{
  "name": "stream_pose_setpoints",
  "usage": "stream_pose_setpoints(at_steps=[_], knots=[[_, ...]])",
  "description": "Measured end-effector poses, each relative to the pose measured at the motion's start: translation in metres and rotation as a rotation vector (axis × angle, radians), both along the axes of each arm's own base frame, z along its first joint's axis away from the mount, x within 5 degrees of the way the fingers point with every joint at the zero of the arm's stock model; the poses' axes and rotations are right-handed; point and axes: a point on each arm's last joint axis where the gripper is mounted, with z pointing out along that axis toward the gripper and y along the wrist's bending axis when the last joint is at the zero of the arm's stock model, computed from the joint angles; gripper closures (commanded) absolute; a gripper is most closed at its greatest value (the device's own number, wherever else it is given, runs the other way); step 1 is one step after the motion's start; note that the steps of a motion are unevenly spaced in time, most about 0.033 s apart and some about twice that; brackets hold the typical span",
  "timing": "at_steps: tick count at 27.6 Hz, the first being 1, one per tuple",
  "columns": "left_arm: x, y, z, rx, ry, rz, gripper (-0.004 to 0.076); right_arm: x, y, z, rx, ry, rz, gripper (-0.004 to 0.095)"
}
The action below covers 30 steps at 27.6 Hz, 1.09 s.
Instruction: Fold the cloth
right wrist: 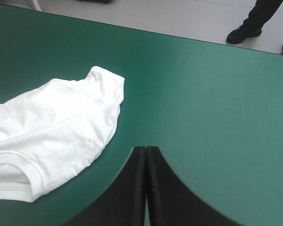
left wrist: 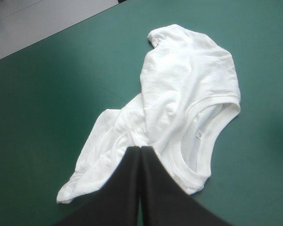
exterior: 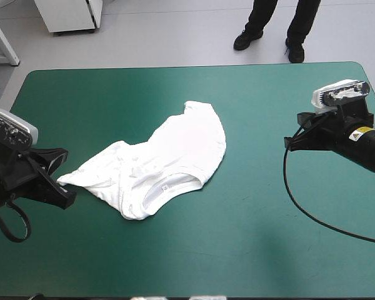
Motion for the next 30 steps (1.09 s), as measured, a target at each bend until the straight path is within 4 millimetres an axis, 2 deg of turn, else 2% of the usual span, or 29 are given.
stream_pose_setpoints(at_steps=[17,22,24,26,30], knots=[[0.001,0.001,0.0,0.007,-0.003,0.008,0.0734,0.0,0.0,0.0,0.0,0.0,0.0,0.0925],[0.014,0.003,-0.003,0.1,-0.008,0.057,0.071,0.0,0.0,0.0,0.001,0.0,0.0,0.0925],[0.024,-0.002,-0.007,0.155,0.005,0.03,0.0649,0.0,0.0,0.0,0.001,0.0,0.0,0.0925],[0.033,-0.011,-0.011,0.205,0.018,-0.03,0.0539,0.0,0.0,0.0,0.001,0.0,0.0,0.0925],[0.047,-0.039,-0.023,0.293,0.049,-0.184,0.0179,0.0,0.0,0.0,0.002,0.0,0.0,0.0925]])
